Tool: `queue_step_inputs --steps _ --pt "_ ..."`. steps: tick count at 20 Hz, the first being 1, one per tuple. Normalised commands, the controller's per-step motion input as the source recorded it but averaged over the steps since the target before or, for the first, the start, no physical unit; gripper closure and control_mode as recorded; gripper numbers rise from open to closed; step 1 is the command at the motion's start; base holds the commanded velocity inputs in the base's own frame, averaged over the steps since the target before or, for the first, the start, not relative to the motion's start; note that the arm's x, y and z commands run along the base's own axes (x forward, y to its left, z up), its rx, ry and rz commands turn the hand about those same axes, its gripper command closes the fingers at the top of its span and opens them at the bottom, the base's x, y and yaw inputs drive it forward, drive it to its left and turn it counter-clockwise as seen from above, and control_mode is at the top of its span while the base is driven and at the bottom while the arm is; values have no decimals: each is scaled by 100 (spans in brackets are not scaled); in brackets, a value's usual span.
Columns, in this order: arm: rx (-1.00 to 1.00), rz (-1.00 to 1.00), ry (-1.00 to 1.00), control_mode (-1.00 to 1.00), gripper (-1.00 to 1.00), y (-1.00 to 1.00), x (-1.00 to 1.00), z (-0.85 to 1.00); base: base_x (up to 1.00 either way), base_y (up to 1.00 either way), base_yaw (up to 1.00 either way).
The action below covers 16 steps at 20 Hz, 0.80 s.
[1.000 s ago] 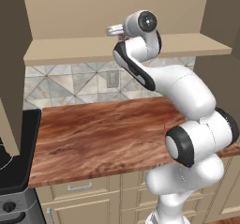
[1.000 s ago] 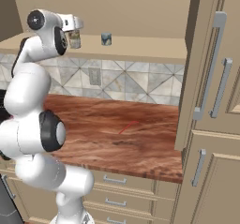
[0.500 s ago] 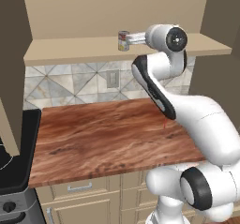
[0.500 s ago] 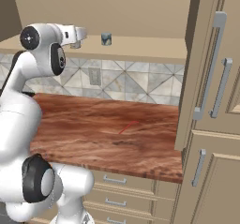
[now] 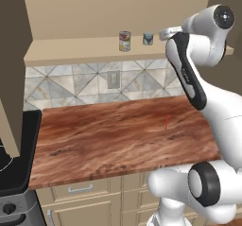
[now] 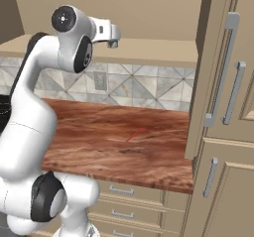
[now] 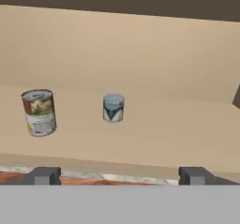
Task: Restock the canned food cabinet by taking the new fresh canned food from the counter and placing it in the cabinet. Then, take the old canned food from the cabinet and place it on the counter.
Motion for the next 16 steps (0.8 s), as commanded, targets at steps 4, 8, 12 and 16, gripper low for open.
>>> queue_step_inputs --steps 4,8,12,16 --pt "0 -3 6 -100 -100 -17 0 -34 0 0 0" --pt "0 -6 7 -100 -100 -4 4 -43 0 0 0" --pt "0 -5 7 -100 -100 -1 4 -31 0 0 0" --pt "0 -4 0 -100 -100 0 13 -14 0 0 0"
